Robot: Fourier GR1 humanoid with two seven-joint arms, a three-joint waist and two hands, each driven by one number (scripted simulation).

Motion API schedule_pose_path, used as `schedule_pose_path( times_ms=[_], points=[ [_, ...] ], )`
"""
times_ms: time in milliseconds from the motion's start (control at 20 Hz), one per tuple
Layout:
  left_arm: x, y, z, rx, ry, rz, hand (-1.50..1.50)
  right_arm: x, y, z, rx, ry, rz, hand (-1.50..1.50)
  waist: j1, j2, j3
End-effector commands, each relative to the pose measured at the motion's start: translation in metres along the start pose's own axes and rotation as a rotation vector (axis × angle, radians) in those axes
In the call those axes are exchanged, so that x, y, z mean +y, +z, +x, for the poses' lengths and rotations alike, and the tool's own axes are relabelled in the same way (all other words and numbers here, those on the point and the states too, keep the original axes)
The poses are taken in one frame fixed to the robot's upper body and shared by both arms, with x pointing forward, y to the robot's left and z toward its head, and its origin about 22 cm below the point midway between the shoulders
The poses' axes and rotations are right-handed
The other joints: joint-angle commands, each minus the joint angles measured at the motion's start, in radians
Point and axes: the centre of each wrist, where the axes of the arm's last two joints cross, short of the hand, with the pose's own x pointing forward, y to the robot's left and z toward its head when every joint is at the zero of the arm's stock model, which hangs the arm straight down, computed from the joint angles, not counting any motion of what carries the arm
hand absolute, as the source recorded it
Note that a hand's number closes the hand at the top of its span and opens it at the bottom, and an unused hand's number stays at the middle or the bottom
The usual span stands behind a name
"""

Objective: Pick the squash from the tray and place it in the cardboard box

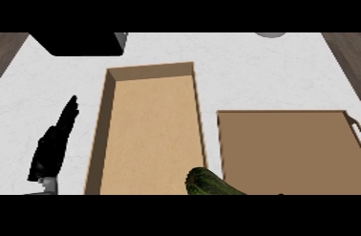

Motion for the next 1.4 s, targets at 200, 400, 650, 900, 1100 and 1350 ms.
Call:
schedule_pose_path(
  times_ms=[200,400,650,900,1100,1350],
  points=[
    [-0.006,-0.007,0.002,-0.018,0.015,-0.018,0.00,-0.011,0.008,0.041,-0.026,-0.159,0.041,1.50,0.031,0.014,-0.001],
    [-0.005,-0.008,0.005,-0.040,0.008,-0.037,0.00,0.004,-0.007,0.043,0.007,-0.143,0.041,1.50,0.058,0.024,-0.001],
    [-0.017,-0.010,0.016,-0.054,-0.006,-0.051,0.00,0.007,-0.020,0.042,0.030,-0.134,0.083,1.50,0.073,0.030,-0.002],
    [-0.009,-0.013,0.021,-0.069,-0.012,-0.052,0.00,0.026,-0.027,0.041,0.081,-0.139,0.162,1.50,0.089,0.034,0.000],
    [-0.010,-0.012,0.012,-0.067,0.000,-0.073,0.00,0.038,-0.032,0.038,0.115,-0.122,0.221,1.50,0.098,0.042,-0.001],
    [-0.015,-0.015,0.023,-0.093,-0.002,-0.062,0.00,0.042,-0.039,0.030,0.204,-0.160,0.256,-1.50,0.100,0.045,0.000]
  ],
)
